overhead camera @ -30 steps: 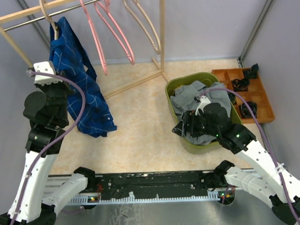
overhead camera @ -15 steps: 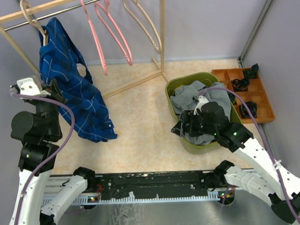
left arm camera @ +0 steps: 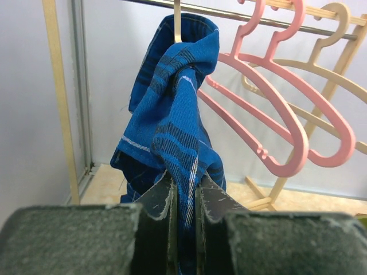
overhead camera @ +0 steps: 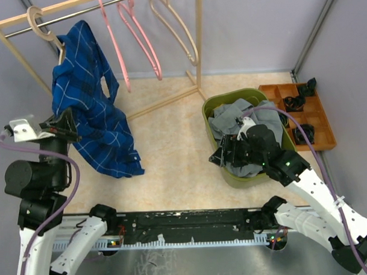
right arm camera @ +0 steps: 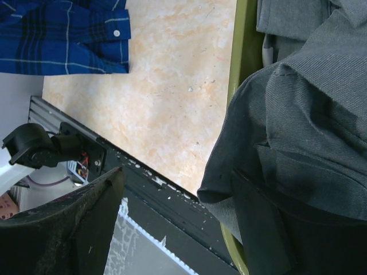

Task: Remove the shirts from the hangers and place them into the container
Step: Pick up the hanger from the clothesline, then remove the shirt from the hanger.

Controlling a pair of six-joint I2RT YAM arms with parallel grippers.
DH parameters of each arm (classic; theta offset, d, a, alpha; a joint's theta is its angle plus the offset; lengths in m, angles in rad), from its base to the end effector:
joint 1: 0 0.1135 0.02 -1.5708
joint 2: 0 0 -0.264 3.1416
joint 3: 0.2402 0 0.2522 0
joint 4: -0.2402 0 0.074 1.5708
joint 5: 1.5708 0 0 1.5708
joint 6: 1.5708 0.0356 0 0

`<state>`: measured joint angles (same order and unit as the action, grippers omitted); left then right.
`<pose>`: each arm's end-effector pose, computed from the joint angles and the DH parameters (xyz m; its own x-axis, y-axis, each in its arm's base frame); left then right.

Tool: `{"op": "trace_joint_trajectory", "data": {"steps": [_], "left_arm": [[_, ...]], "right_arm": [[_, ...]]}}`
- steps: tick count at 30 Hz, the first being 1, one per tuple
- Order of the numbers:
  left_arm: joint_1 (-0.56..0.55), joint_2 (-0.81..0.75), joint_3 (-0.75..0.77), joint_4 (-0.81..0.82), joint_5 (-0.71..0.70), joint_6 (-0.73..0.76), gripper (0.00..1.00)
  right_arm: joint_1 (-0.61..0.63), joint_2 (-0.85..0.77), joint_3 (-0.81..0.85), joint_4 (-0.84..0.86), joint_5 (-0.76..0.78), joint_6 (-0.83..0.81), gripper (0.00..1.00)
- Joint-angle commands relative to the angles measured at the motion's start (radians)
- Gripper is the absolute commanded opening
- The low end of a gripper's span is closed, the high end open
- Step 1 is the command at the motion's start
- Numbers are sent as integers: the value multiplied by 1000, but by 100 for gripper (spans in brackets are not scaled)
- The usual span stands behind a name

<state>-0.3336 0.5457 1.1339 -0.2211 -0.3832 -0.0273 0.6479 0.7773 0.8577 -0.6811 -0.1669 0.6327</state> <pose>0.0655 -0.0086 0.4748 0.3397 -0.1445 -0.9294 -0.0168 0.9870 -0.1596 0.1249 0.1020 0.3165 -0.7800 0.1410 -0.6097 -0.3015 0.7691 0.5635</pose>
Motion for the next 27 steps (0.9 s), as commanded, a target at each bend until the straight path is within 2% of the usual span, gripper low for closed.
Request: {"op": "trace_joint_trajectory", "data": {"steps": [1,7,12,16,22,27], "left_arm": [[5,-48,-46,24,80,-82,0],[5,-92,-115,-77,135,-180,0],[5,-69,-158,-295,70,-393,0],[5,-31,-194,-431,142,-520,0],[4,40,-324,-387,424,-595,0],[1,3,-428,-359,497,-592,0]], "right_arm": [[7,-7,5,38,-20,2,75],[7,-14,-5,55,-31,8,75],[7,-14,-8,60,-36,21,75],[9,-12,-9,87,-72,15,75],[48,1,-15,197,-63,54,75],[193,69,0,298,75,78,75]]}}
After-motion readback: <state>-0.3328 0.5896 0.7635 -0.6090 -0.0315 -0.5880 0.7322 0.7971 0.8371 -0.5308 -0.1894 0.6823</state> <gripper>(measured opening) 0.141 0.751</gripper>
